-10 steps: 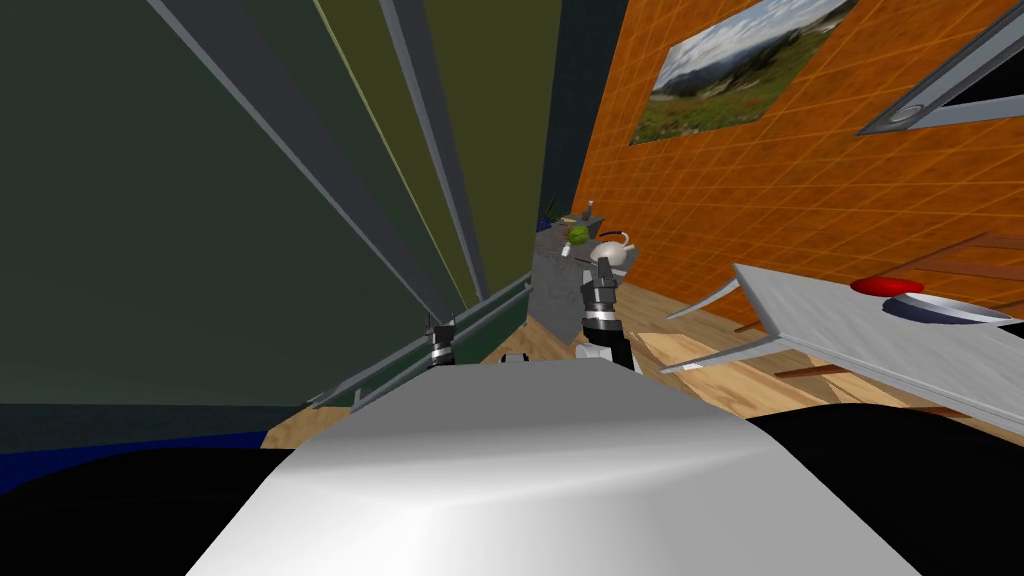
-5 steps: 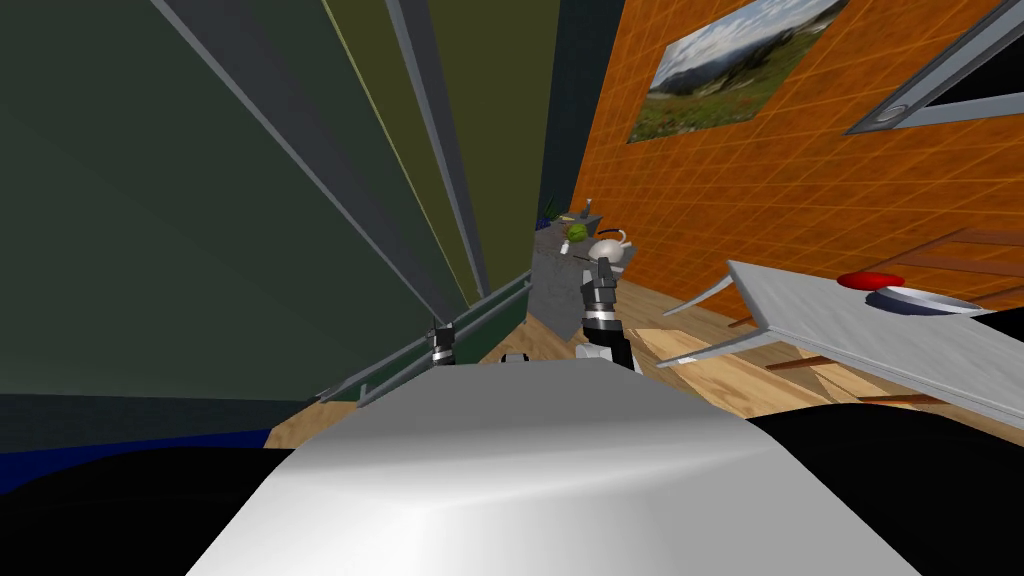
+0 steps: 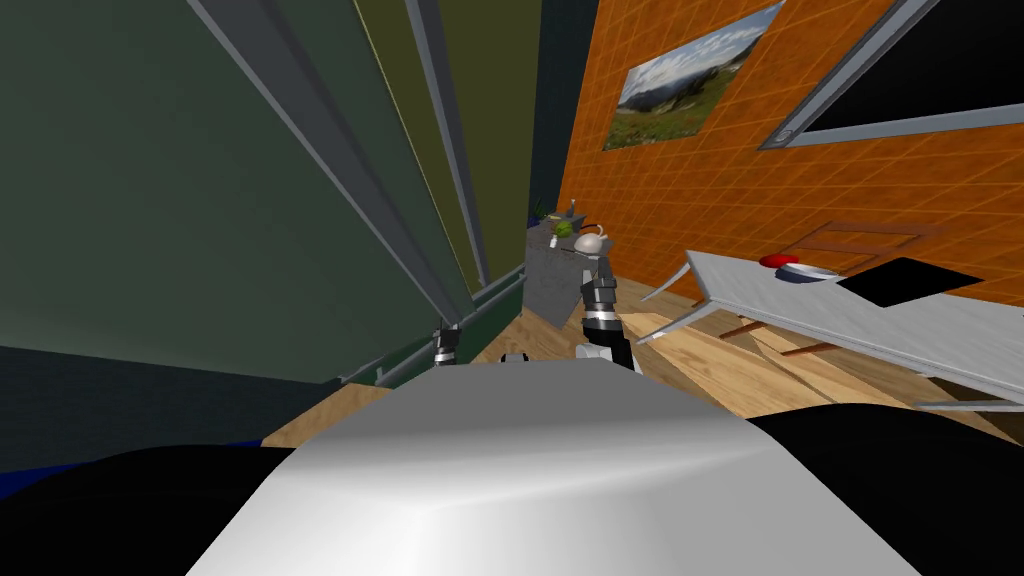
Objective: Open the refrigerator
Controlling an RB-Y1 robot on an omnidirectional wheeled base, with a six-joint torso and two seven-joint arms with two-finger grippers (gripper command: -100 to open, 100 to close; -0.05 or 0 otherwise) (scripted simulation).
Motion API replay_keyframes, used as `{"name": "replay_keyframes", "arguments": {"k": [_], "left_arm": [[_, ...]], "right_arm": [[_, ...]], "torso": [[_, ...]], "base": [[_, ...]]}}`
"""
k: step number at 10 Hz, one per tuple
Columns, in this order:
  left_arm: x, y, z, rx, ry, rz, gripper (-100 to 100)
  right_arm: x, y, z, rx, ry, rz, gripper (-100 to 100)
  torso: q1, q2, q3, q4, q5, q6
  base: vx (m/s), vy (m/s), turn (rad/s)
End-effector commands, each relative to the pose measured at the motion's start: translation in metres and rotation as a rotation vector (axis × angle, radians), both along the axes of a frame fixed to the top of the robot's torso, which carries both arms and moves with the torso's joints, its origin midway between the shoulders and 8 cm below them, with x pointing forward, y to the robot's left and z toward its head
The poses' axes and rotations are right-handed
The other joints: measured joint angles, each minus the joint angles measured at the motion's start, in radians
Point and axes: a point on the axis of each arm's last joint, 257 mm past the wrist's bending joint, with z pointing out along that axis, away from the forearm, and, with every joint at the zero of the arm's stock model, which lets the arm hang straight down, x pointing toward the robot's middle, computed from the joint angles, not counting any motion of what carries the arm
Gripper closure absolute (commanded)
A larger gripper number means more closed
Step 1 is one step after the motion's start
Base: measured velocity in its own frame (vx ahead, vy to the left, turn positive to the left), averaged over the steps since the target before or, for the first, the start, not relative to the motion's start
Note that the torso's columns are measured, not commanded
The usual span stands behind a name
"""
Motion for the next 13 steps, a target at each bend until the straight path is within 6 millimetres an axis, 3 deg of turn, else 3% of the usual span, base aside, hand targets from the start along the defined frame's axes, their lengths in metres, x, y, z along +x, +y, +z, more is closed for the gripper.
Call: {"name": "replay_keyframes", "arguments": {"k": [1, 2, 3, 5, 13], "left_arm": [[-0.002, -0.018, 0.007, -0.003, -0.005, -0.069, 100], [-0.003, -0.024, 0.007, -0.004, -0.002, -0.096, 100], [-0.003, -0.018, 0.002, 0.000, 0.008, -0.073, 100], [0.014, -0.023, -0.007, -0.005, 0.024, -0.112, 100], [0.076, -0.038, -0.001, -0.006, 0.004, -0.203, 100]], "right_arm": [[0.000, 0.000, 0.000, 0.000, 0.000, 0.000, 0], [0.000, 0.000, 0.000, 0.000, 0.000, 0.000, 0], [0.000, 0.000, 0.000, 0.000, 0.000, 0.000, 0], [0.000, 0.000, 0.000, 0.000, 0.000, 0.000, 0], [0.000, 0.000, 0.000, 0.000, 0.000, 0.000, 0]], "torso": [[-0.001, 0.000, 0.000, 0.000, 0.000, 0.001], [-0.002, 0.001, 0.000, 0.000, 0.000, 0.003], [-0.005, 0.001, 0.001, 0.000, 0.000, 0.003], [-0.001, -0.003, -0.002, -0.001, 0.001, 0.004], [0.001, -0.001, 0.000, -0.001, 0.002, -0.001]], "base": [[-0.184, 0.072, -0.128], [-0.172, 0.057, -0.145], [-0.082, 0.021, -0.033], [-0.187, 0.081, -0.173], [-0.250, 0.078, -0.160]]}}
